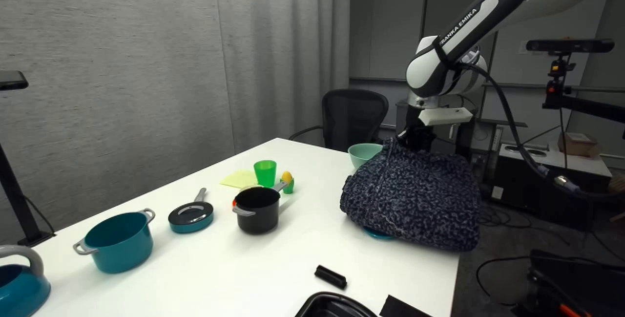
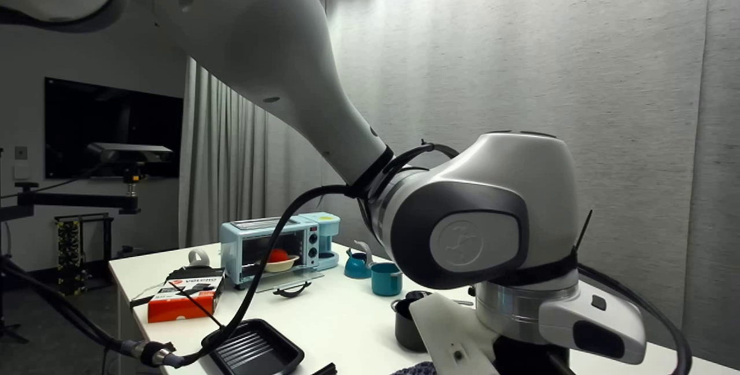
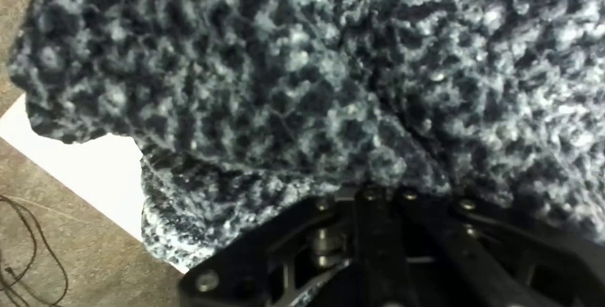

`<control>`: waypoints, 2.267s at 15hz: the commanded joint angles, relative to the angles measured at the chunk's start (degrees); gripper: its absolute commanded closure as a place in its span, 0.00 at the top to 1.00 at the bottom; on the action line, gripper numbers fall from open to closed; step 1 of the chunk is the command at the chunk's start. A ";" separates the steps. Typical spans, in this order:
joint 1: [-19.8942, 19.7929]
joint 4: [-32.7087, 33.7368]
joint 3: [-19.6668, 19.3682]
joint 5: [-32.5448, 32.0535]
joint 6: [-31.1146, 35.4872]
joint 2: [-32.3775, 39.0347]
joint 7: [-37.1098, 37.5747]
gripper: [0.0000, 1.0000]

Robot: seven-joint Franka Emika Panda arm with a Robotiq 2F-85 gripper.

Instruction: Push the fleece blanket to the left

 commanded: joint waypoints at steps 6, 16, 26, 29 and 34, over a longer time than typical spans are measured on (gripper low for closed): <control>3.13 1.32 -3.78 -20.66 -1.35 0.72 7.84 0.00; 4.72 3.16 -10.85 -29.23 9.19 8.19 22.72 0.00; 3.48 3.22 -10.25 -22.75 9.42 10.80 20.16 0.00; 2.77 3.06 -9.72 -19.06 8.84 12.51 19.47 0.00; 1.32 0.81 -3.05 -7.16 6.41 10.60 15.81 0.00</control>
